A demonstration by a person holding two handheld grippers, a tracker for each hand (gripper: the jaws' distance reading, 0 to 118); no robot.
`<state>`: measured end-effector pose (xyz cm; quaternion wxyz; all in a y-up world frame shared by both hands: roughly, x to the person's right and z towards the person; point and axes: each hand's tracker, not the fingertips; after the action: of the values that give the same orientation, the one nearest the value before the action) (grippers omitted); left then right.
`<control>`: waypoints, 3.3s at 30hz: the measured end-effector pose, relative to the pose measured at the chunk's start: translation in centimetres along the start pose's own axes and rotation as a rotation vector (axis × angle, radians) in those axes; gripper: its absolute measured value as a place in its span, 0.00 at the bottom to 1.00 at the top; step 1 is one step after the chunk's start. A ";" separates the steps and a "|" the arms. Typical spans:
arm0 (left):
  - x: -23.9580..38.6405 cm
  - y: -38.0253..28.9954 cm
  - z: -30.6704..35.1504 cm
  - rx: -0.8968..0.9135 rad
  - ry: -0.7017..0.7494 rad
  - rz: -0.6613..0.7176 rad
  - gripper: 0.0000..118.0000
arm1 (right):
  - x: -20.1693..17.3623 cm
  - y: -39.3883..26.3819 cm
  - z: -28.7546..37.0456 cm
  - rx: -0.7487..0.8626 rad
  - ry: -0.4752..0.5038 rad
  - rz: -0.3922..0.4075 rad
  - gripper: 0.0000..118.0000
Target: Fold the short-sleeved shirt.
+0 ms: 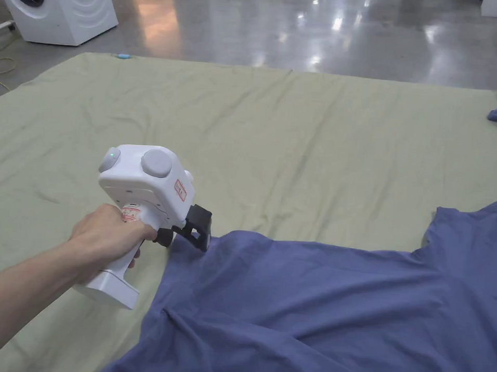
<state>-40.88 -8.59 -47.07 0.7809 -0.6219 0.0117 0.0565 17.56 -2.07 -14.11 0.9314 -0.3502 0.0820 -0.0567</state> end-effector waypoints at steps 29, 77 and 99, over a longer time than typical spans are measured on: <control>0.2 0.0 6.8 0.159 -0.052 -0.143 0.02 | 6.7 16.4 -30.6 -0.425 -0.120 -0.015 0.75; -7.4 -16.6 11.5 0.342 -0.246 0.032 0.02 | 4.2 5.1 -3.0 -0.076 0.216 -0.109 0.03; -8.9 -21.5 9.7 0.221 -0.175 0.066 0.02 | 4.1 -5.4 1.2 -0.175 0.255 -0.225 0.03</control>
<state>-47.96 -4.60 -23.20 0.8404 -0.5242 -0.0299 0.1343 21.56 -6.02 -10.07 0.8672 -0.4267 0.1645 -0.1968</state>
